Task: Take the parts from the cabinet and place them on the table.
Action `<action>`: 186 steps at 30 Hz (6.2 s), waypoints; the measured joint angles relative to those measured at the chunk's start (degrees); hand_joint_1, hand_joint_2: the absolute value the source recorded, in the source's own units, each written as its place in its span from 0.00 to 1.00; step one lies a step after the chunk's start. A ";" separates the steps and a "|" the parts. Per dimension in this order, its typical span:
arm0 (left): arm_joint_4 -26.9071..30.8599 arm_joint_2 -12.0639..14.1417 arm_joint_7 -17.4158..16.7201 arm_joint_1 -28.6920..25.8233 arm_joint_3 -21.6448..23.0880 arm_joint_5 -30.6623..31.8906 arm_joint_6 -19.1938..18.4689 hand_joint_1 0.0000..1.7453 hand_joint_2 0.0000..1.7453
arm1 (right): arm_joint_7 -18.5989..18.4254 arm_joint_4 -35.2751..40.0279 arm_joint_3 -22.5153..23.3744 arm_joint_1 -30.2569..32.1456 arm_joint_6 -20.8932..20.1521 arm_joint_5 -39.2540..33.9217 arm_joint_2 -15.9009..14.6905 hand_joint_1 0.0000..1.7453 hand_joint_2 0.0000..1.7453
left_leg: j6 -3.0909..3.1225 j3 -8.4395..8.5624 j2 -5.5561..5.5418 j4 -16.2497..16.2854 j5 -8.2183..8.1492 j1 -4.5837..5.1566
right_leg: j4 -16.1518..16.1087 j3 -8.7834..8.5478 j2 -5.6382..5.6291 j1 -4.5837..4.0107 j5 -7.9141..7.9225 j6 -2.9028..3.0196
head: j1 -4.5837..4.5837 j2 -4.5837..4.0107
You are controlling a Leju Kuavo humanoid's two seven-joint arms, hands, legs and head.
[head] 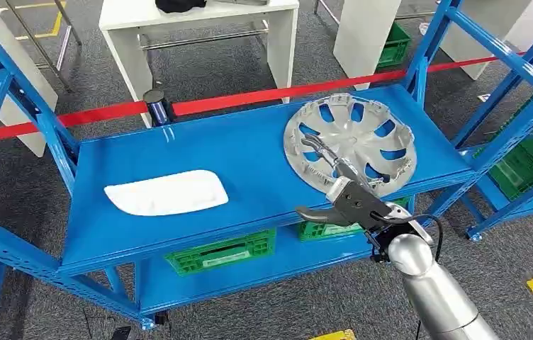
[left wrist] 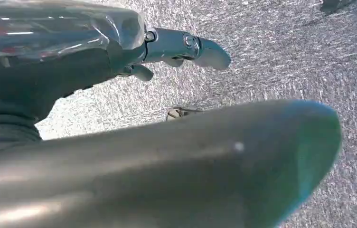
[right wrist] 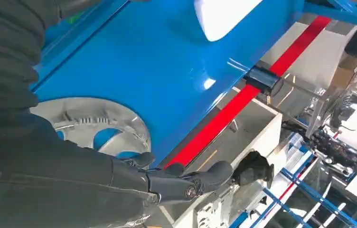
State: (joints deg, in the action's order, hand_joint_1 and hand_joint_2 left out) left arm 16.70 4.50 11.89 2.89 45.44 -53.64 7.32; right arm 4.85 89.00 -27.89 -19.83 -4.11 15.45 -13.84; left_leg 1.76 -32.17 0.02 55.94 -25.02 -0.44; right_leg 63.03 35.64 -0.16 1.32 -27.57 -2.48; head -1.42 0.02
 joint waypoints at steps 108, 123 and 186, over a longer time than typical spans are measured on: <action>0.90 -0.24 1.09 1.25 -1.49 -3.23 -2.40 0.00 0.00 | -5.22 -55.12 -31.54 -31.68 -0.35 32.83 -1.11 1.00 1.00 | -1.95 -5.26 0.12 9.59 -1.98 -0.11 | -5.08 -1.93 -0.25 -0.13 2.20 2.60 | -0.35 0.00; 1.22 -0.37 2.58 1.13 -3.04 -2.73 -2.36 0.00 0.00 | -4.74 -54.95 -28.46 -30.17 1.64 32.52 -1.27 1.00 1.00 | 0.25 -0.88 0.18 0.24 0.70 0.35 | 5.91 4.18 -0.09 0.11 -1.40 0.38 | -0.04 0.00; 1.49 -2.14 7.54 0.07 -4.07 3.94 -0.79 0.00 1.00 | 5.66 3.35 17.97 -8.73 -34.26 -59.04 -3.10 1.00 1.00 | -0.12 -1.49 -0.40 1.16 0.06 0.35 | -4.13 -0.57 0.24 0.52 1.89 -0.90 | 0.15 0.00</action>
State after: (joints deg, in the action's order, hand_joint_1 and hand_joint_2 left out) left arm 18.18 2.36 19.43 2.96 41.38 -49.70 6.54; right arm 10.51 92.35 -9.92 -28.56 -38.37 -43.59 -16.94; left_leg 1.64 -33.66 -0.38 57.10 -24.96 -0.09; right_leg 58.90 35.07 0.07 1.85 -25.68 -3.38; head -1.27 0.02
